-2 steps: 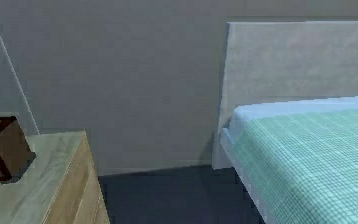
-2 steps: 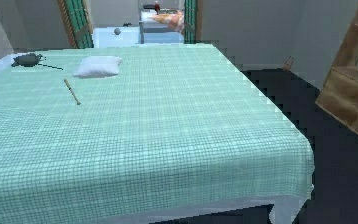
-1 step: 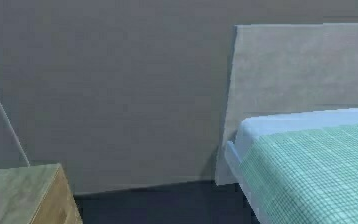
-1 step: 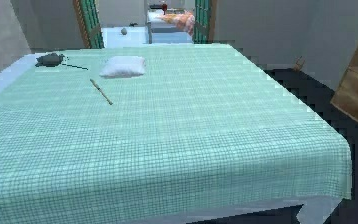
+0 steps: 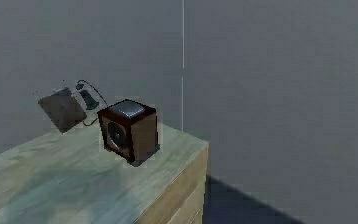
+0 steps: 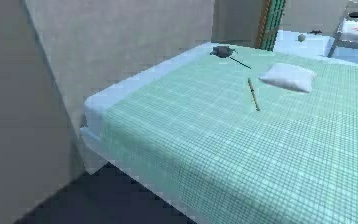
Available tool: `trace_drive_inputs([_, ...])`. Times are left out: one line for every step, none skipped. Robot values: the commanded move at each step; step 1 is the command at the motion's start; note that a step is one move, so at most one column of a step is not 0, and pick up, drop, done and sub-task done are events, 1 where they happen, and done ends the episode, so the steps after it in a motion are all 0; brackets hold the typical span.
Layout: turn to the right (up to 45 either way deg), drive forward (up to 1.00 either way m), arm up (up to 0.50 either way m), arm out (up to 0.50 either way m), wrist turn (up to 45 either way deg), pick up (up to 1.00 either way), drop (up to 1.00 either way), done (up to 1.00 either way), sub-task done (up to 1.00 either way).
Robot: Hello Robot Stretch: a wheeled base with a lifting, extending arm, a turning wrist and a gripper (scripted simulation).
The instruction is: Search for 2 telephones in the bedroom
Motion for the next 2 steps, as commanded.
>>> trace_drive_inputs([-24.0, 0.0, 0.0, 0.0, 0.0, 0.0, 0.0, 0.0, 0.0])
trace_drive_inputs([0.0, 0.0, 0.0, 0.0, 0.0, 0.0, 0.0, 1.0, 0.0])
